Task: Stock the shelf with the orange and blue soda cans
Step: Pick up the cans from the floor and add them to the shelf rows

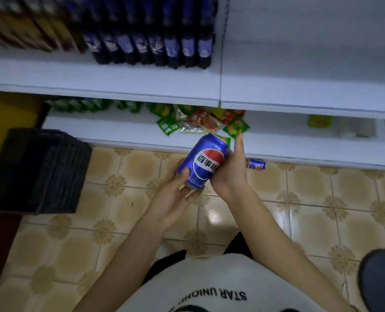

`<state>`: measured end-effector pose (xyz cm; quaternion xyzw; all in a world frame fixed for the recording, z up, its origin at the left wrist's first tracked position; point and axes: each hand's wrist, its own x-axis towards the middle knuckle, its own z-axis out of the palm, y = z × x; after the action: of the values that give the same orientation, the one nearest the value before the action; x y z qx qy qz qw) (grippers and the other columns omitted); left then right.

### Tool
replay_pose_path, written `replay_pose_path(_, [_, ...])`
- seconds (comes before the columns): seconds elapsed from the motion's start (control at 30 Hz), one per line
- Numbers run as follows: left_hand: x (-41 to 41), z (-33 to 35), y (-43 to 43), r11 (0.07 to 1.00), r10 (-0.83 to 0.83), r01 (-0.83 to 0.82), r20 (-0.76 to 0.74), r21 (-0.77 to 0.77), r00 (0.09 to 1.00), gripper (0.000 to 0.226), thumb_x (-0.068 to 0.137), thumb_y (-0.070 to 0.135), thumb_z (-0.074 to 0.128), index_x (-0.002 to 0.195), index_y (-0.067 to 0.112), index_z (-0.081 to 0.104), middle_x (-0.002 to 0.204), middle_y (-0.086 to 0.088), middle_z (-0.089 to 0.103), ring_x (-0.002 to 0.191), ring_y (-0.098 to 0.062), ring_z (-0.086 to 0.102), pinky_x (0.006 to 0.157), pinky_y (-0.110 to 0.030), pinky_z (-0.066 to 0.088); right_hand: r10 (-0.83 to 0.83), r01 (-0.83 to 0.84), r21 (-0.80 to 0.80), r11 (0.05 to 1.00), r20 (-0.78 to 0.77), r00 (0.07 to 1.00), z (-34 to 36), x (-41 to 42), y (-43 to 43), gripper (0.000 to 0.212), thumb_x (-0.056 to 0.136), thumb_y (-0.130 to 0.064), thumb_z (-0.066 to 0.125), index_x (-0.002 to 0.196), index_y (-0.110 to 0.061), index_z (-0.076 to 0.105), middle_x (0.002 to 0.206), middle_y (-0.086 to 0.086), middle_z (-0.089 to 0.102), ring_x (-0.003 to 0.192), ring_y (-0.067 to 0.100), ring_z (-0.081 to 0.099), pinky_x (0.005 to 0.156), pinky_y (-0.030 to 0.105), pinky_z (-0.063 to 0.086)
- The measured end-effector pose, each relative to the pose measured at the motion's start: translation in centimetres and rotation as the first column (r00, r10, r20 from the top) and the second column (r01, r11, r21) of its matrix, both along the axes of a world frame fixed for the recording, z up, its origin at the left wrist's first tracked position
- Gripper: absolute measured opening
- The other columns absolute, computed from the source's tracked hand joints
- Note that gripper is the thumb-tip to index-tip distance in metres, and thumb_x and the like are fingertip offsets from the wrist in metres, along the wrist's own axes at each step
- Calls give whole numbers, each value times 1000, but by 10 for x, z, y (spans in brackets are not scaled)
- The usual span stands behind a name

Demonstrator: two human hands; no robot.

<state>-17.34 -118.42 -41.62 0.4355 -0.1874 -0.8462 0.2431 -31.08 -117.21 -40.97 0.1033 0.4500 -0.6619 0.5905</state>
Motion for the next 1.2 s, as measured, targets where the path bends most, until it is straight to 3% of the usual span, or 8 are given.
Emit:
replay_pose_path(0.17, [103, 44, -35, 989, 108, -124, -175, -83, 979, 86, 48, 29, 93, 125, 19, 57, 123, -7, 64, 105, -23, 65, 94, -40, 51, 75, -99, -218, 971, -116, 990, 59, 106, -45, 54, 86, -59, 47, 100, -9, 60, 85, 8, 63, 80, 20, 61, 82, 35, 50])
replay_pose_path(0.33, [141, 89, -61, 972, 230, -231, -442, 51, 867, 81, 76, 32, 66, 146, 8, 33, 147, -16, 41, 138, -29, 34, 114, -44, 24, 112, -224, -302, 927, -345, 932, 112, 156, -75, 46, 77, -39, 69, 110, -9, 58, 99, 10, 64, 91, 24, 60, 94, 43, 47])
replay_pose_path(0.47, [138, 121, -92, 965, 254, -252, -533, 77, 807, 70, 86, 45, 44, 142, 4, 39, 139, -23, 49, 134, -35, 40, 114, -47, 25, 101, -287, -332, 899, -479, 872, 151, 161, -100, 63, 76, -50, 63, 125, -11, 57, 116, 9, 66, 101, 20, 64, 96, 41, 48])
replay_pose_path(0.63, [116, 161, -148, 980, 172, -198, -654, 35, 737, 74, 82, 46, 48, 143, 5, 38, 141, -23, 46, 136, -35, 37, 117, -47, 19, -46, -242, -467, 850, -523, 851, 195, 143, -149, 59, 80, -52, 51, 126, -16, 56, 126, 8, 63, 109, 18, 63, 95, 37, 50])
replay_pose_path(0.8, [91, 208, -215, 970, 129, -235, -682, -64, 720, 67, 80, 43, 46, 136, 5, 48, 135, -24, 52, 131, -38, 43, 115, -48, 25, -91, -325, -530, 783, -615, 783, 238, 121, -208, 57, 80, -56, 49, 125, -22, 57, 118, 3, 68, 107, 17, 65, 88, 35, 52])
replay_pose_path(1.0, [58, 233, -283, 958, 114, -262, -692, -112, 713, 66, 84, 43, 39, 137, 6, 45, 138, -22, 50, 131, -37, 43, 113, -48, 26, -236, -390, -458, 799, -835, 497, 260, 98, -248, 43, 94, -39, 47, 131, -17, 47, 119, -5, 62, 104, 0, 62, 81, 18, 51])
replay_pose_path(1.13, [35, 239, -313, 964, 82, -231, -680, -130, 728, 62, 86, 43, 35, 130, 2, 52, 131, -25, 54, 125, -39, 49, 108, -48, 35, -244, -353, -300, 886, -950, 194, 253, 88, -267, 69, 82, -30, 72, 140, -23, 36, 125, -11, 57, 111, 1, 58, 90, 24, 52])
replay_pose_path(1.2, [20, 244, -329, 962, 21, -197, -669, -189, 743, 58, 88, 40, 34, 126, 1, 54, 128, -25, 55, 123, -39, 50, 109, -47, 34, -230, -240, -243, 940, -970, 81, 258, 82, -287, 75, 75, -31, 79, 136, -26, 36, 117, -18, 57, 105, -4, 59, 87, 22, 53])
